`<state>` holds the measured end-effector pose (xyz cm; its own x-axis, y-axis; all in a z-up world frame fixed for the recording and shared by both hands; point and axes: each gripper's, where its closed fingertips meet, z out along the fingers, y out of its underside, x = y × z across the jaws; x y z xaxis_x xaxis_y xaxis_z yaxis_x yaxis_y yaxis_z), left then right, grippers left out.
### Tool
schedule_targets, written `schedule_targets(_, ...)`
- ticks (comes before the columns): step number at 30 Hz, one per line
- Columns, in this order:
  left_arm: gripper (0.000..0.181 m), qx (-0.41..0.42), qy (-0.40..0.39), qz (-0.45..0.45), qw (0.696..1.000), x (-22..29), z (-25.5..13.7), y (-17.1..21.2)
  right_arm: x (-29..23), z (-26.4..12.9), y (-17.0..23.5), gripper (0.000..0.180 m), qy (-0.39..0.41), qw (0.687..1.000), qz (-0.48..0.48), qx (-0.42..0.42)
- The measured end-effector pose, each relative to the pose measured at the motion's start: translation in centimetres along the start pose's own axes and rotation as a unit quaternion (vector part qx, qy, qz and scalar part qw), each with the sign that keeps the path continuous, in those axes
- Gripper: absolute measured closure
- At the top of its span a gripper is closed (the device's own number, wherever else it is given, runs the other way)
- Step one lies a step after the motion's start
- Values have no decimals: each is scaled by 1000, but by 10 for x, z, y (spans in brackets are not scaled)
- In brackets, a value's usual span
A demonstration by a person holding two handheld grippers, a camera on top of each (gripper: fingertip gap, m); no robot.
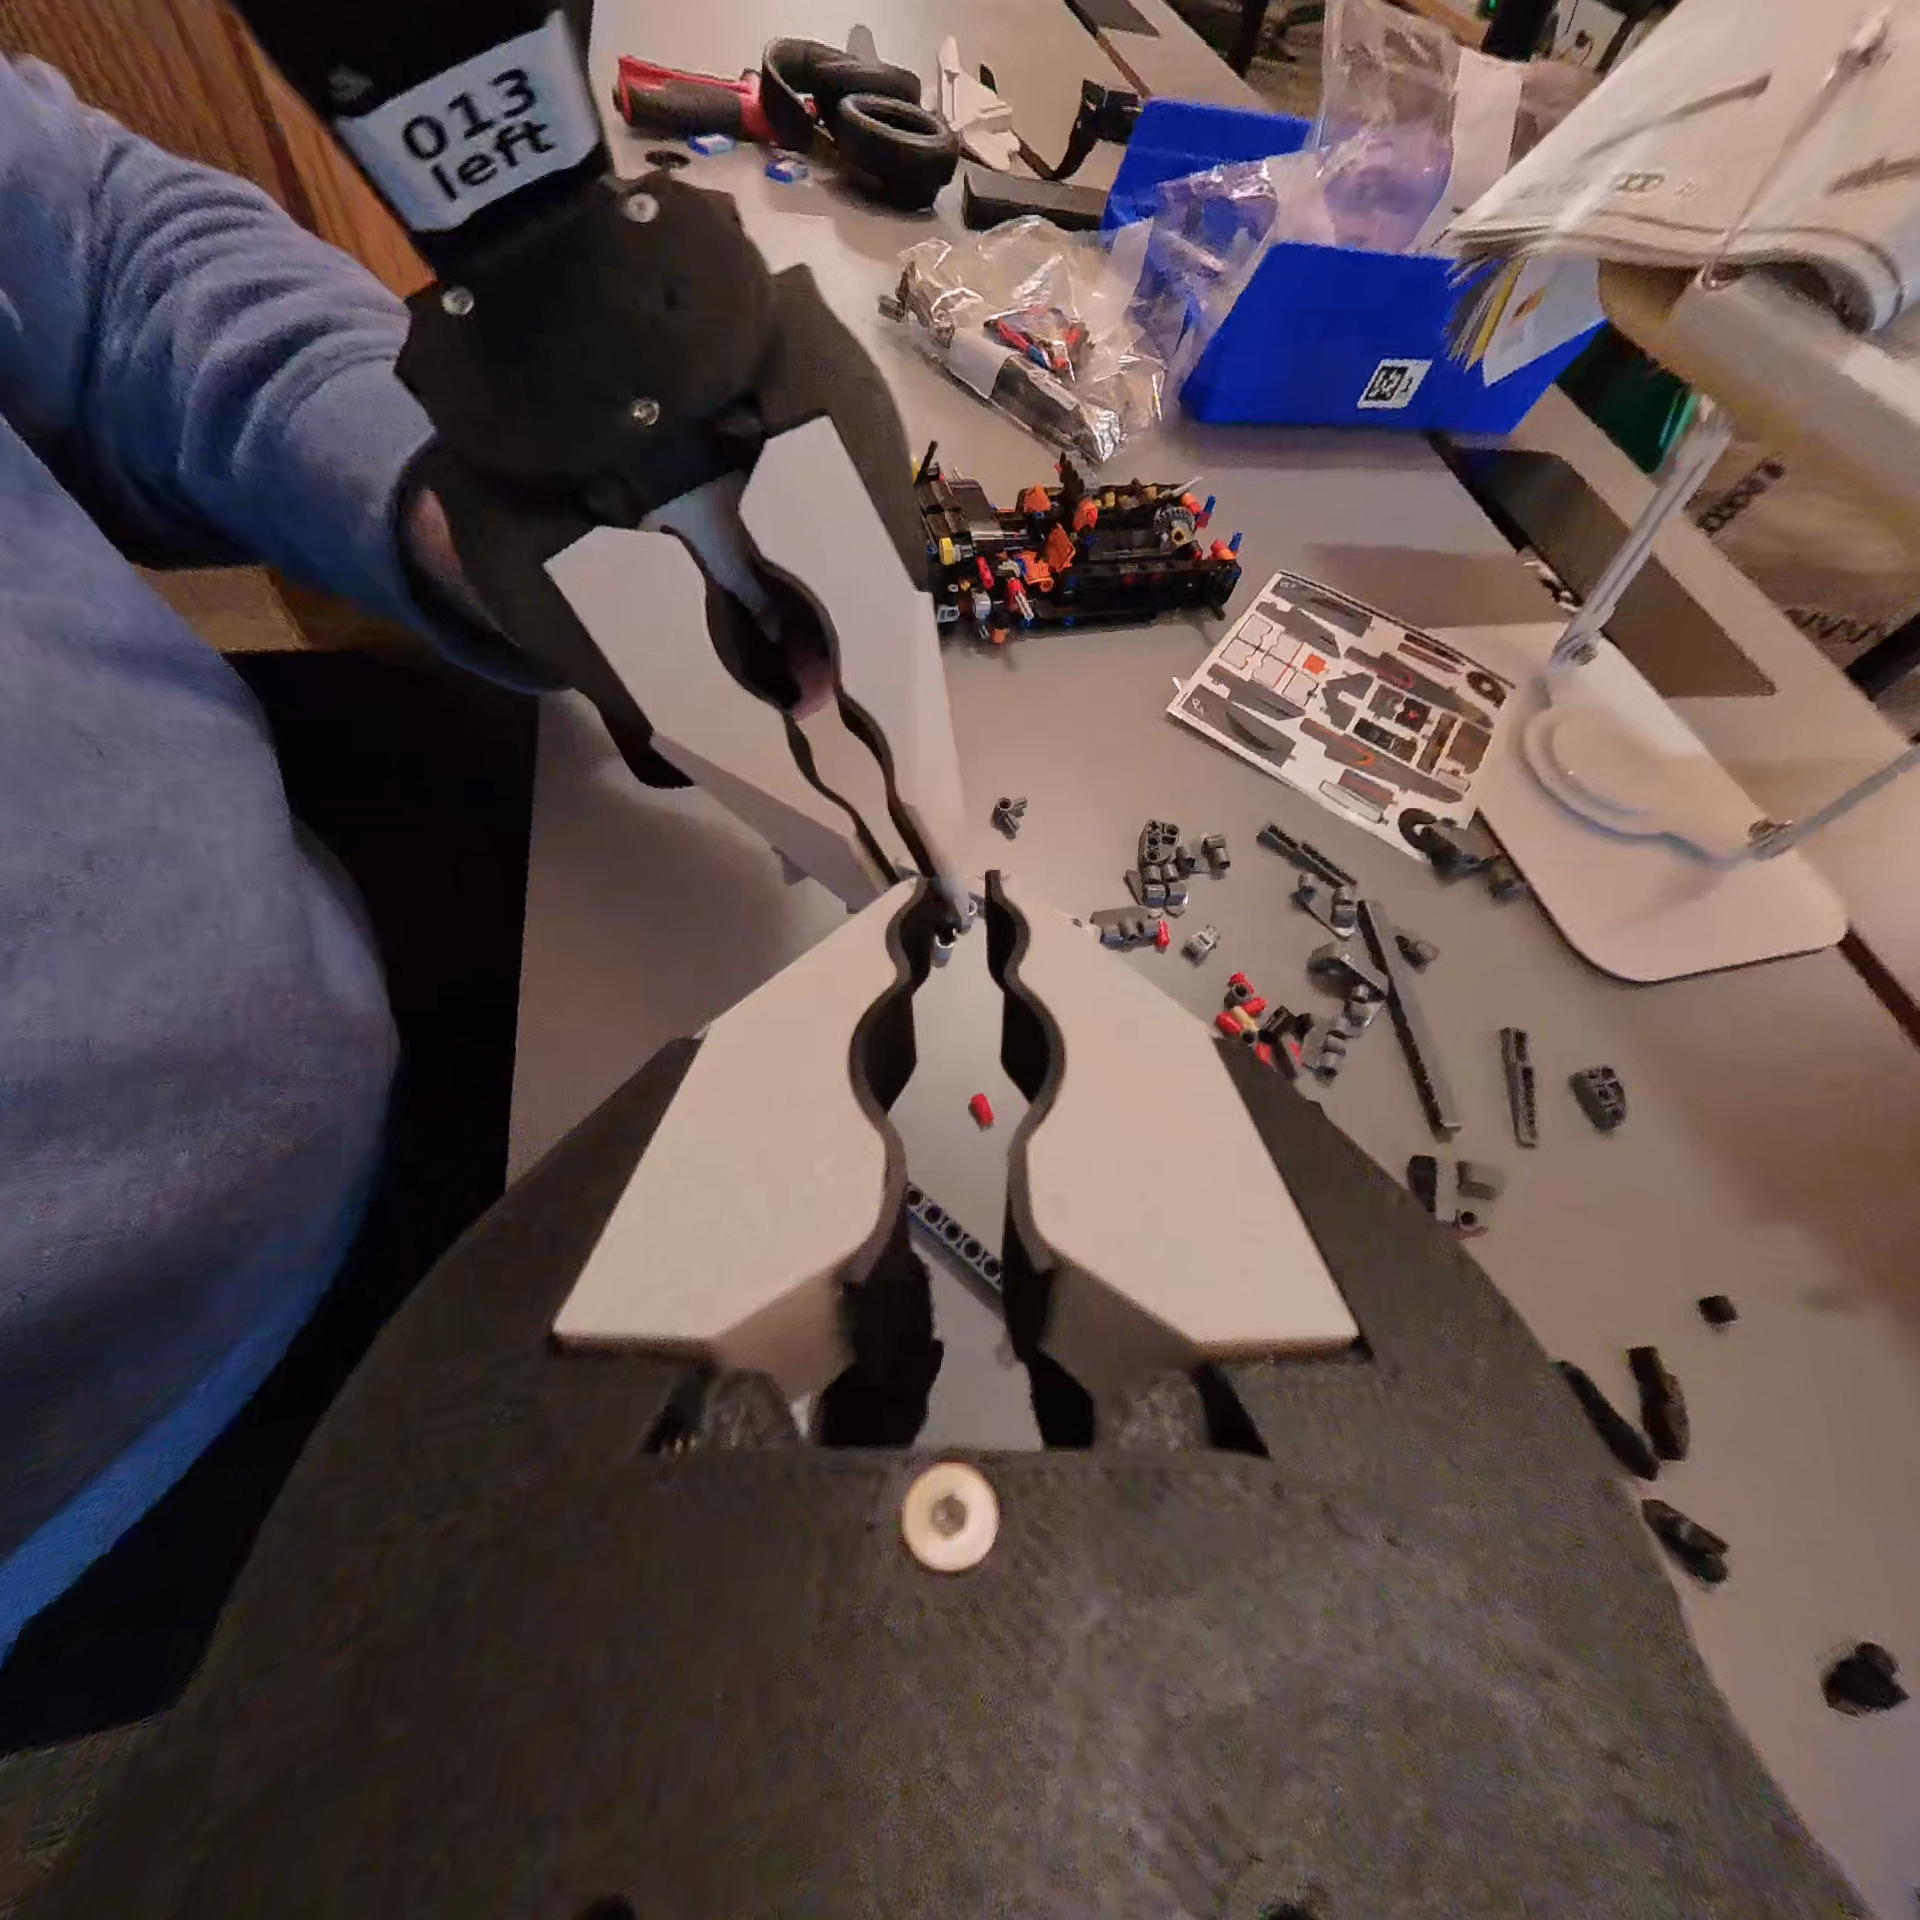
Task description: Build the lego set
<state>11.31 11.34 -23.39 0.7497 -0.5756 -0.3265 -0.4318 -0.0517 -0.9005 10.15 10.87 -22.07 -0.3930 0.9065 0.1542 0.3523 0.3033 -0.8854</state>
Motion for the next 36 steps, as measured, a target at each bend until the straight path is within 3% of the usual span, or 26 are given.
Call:
schedule_targets(14,178,57,26,-56,996,-2,-8,-12,-5,-8,-2,175,-14,1000,17,19)
schedule_targets(24,178,54,11,26,998,4,-9,-16,-14,-11,-3,170,-120,981,136,64)
schedule_targets(36,178,-12,-92,206,974,-2,-1,-12,-7,-9,-1,178,-132,955,247,94)
